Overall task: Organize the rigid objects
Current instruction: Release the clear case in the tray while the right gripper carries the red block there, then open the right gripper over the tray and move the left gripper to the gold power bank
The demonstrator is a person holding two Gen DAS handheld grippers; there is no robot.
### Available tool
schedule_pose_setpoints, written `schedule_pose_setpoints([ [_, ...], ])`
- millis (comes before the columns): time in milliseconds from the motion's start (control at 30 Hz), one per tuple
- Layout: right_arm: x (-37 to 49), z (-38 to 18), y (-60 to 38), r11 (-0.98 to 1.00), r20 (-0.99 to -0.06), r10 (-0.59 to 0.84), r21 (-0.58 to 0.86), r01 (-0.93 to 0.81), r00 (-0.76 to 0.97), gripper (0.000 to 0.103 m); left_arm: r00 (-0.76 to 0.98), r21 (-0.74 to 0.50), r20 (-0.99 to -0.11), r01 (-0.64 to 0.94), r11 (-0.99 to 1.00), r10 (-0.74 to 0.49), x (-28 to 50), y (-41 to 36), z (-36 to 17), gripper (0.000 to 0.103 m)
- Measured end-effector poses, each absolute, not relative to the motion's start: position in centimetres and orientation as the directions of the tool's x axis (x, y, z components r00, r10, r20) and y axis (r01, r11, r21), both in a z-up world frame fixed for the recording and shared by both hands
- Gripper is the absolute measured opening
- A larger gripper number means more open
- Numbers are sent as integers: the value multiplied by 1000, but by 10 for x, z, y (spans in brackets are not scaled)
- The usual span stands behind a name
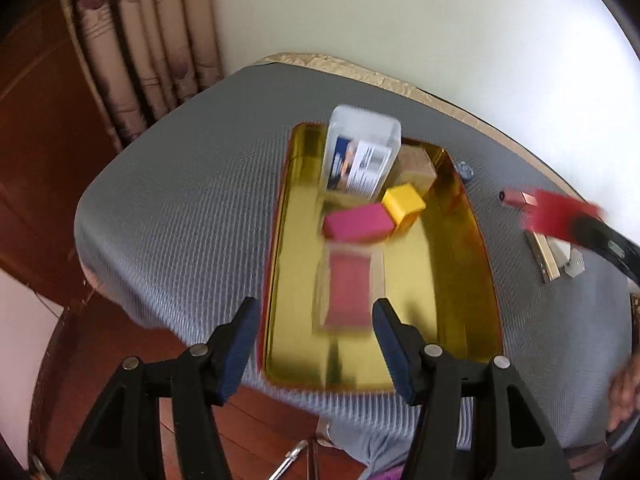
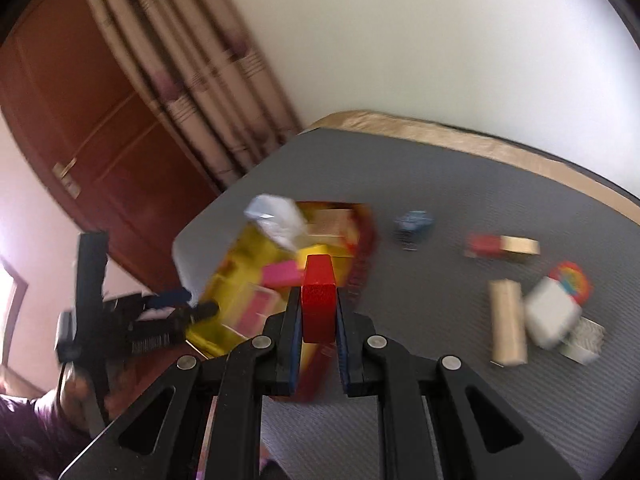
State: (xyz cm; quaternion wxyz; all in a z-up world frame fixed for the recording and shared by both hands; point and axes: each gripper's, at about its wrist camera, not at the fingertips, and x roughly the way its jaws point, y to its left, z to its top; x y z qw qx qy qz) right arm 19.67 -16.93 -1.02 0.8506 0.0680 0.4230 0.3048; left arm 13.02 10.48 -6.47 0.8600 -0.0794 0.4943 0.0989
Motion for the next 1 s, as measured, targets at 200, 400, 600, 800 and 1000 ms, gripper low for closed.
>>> schedule_pose_setpoints([
  [200,216,-50,-104,809,-751,535,325,-489,386,14,545,46,-813,-294,955,207,103,103,-59,60],
  [400,222,-73,-87,843,-793,455,237,-483,406,14,603,91,-752,-303,949,265,96,102,-47,60],
  [600,224,-83,-79,853,-807,411,176,-492,425,14,598,86,-762,-287,954,248,98,104,-50,60],
  [800,221,-84,-77,852,-794,417,173,-493,442,16,595,94,-765,-275,957,246,100,101,-53,60],
  [1000,211,-58,-96,842,-707,495,247,-480,505,65,590,116,-764,-271,955,261,101,96,-56,60],
])
